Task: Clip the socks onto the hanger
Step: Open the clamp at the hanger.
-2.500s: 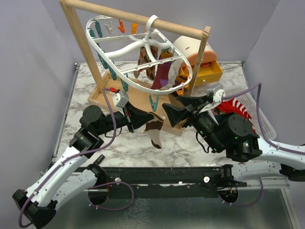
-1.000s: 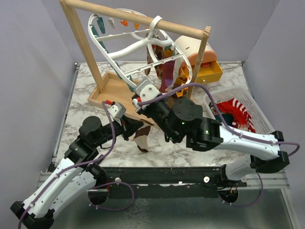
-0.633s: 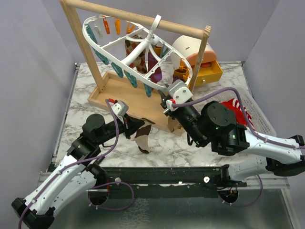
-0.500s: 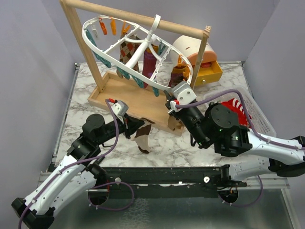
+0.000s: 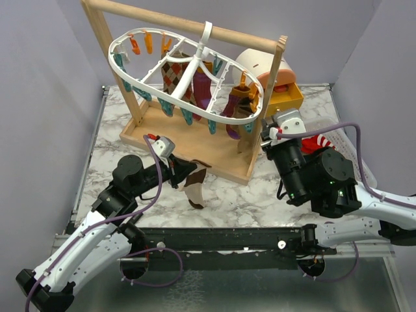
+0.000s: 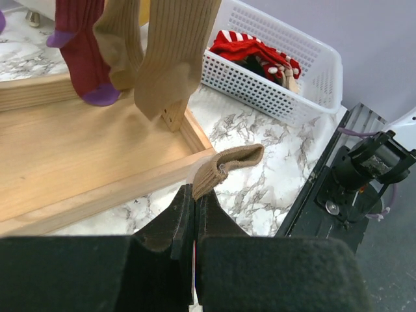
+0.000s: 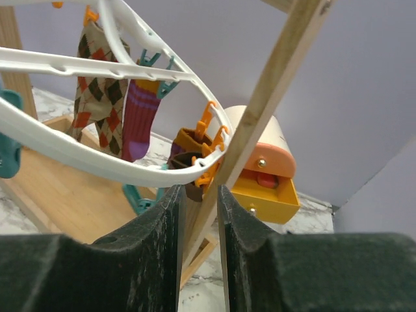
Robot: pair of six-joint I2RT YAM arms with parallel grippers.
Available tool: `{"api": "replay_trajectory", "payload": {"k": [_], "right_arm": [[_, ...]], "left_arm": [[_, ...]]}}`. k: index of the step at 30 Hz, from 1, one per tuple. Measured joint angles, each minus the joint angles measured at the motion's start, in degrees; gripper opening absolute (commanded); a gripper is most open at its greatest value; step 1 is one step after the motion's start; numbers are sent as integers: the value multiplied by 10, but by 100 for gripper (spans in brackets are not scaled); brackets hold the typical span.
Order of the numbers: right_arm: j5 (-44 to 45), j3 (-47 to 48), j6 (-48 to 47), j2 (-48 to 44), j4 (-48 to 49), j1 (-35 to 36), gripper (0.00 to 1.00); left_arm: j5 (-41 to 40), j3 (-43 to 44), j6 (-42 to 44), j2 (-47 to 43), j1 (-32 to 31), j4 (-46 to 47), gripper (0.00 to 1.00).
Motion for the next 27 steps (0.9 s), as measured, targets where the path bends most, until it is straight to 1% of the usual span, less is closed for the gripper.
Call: {"api": "replay_trajectory", "payload": {"k": [4, 7, 10, 13, 17, 20, 24, 27], "right_arm": [[19, -6, -4, -12, 14, 0, 34], [21, -4, 11, -16, 5, 0, 42], [4, 30, 79, -14, -71, 0, 54], [-43, 81, 169, -15, -167, 0, 62], [-137, 116, 281, -37, -273, 0, 66], [-172, 132, 349, -42, -342, 0, 69], [-160, 150, 416, -7, -409, 0, 72], [-131, 102, 451, 15, -421, -1, 75]], "left_arm": [[0, 0, 0, 2, 0, 4, 0], [0, 0, 0, 4, 0, 6, 0], [0, 0, 0, 4, 0, 7, 0], [0, 0, 0, 3, 0, 6, 0], [-1, 0, 0, -1, 0, 3, 0], [-2, 0, 1, -3, 0, -2, 0], [-5, 0, 2, -3, 0, -4, 0], [-6, -3, 0, -4, 0, -2, 0]]}}
